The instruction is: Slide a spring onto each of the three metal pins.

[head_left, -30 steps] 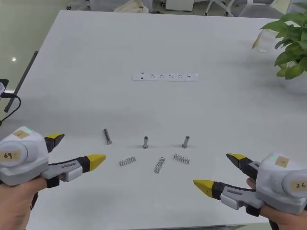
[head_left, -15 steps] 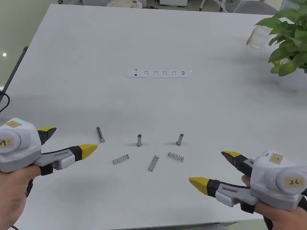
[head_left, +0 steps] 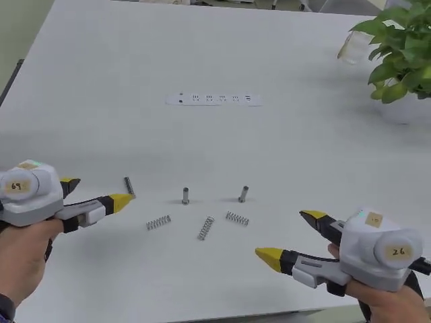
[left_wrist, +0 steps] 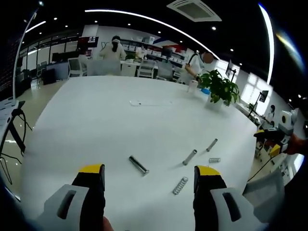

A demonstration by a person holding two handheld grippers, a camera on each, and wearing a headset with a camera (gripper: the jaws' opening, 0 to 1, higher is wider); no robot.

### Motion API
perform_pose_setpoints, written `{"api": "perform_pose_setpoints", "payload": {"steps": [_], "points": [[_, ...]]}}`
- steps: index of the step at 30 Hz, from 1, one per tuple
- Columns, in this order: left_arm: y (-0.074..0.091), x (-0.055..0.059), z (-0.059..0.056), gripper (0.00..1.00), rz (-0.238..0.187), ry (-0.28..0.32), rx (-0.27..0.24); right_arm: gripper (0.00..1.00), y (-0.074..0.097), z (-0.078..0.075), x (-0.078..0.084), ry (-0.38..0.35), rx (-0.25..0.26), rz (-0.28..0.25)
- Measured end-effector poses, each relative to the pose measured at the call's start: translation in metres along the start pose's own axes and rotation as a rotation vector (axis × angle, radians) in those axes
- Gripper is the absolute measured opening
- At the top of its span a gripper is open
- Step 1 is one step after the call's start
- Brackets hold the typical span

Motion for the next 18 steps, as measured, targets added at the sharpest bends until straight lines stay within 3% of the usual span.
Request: {"api": "perform_pose_setpoints", "payload": {"steps": [10, 18], "points": [[-0.026, 0.011, 0.01, 0.67, 0.026, 0.053, -0.025, 0.71, -0.003, -0.004, 0.001, 0.002, -0.003, 0.011], [-0.043, 0.014, 0.018, 0.55, 0.039, 0.105, -0.052, 0.71, -0.005, -0.006, 0.002, 0.002, -0.006, 0.021]]}}
Point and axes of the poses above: the centre of the closed fingertips' face, and the gripper's own axes: y roughly backward along the fingers, z roughly to its left, x roughly out of its underside, the point moved 5 cm from there along y, roughly backward along the fingers, and after that the axes turned 3 degrees about x, right-handed, at the moved point
